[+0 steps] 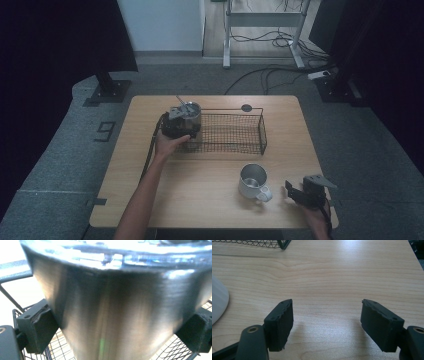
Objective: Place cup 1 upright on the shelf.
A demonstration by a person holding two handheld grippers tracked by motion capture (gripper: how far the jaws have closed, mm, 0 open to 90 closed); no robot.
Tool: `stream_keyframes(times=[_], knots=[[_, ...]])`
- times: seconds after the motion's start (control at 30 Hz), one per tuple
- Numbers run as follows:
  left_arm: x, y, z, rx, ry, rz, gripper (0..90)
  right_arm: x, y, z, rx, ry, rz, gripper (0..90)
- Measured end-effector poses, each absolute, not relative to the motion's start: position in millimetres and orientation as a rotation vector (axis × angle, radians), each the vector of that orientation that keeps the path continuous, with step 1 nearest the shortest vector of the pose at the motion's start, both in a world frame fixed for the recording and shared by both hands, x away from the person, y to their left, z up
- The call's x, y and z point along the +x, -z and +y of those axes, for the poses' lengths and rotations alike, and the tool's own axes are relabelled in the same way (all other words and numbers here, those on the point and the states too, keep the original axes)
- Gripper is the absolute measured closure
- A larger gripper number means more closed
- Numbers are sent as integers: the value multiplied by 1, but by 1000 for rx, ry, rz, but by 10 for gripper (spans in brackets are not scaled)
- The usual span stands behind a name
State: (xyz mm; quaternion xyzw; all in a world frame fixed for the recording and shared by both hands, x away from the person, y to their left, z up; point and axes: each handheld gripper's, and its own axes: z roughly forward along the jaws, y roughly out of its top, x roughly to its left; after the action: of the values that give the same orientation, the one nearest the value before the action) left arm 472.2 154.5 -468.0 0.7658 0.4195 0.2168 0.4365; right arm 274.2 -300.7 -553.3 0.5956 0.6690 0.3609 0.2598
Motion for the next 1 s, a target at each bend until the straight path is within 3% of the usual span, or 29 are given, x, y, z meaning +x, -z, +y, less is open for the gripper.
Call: stream_keyframes(times=[1.0], knots=[[466,475,149,1936,-541,1082,34,274,553,-300,1606,-981,1814,258]])
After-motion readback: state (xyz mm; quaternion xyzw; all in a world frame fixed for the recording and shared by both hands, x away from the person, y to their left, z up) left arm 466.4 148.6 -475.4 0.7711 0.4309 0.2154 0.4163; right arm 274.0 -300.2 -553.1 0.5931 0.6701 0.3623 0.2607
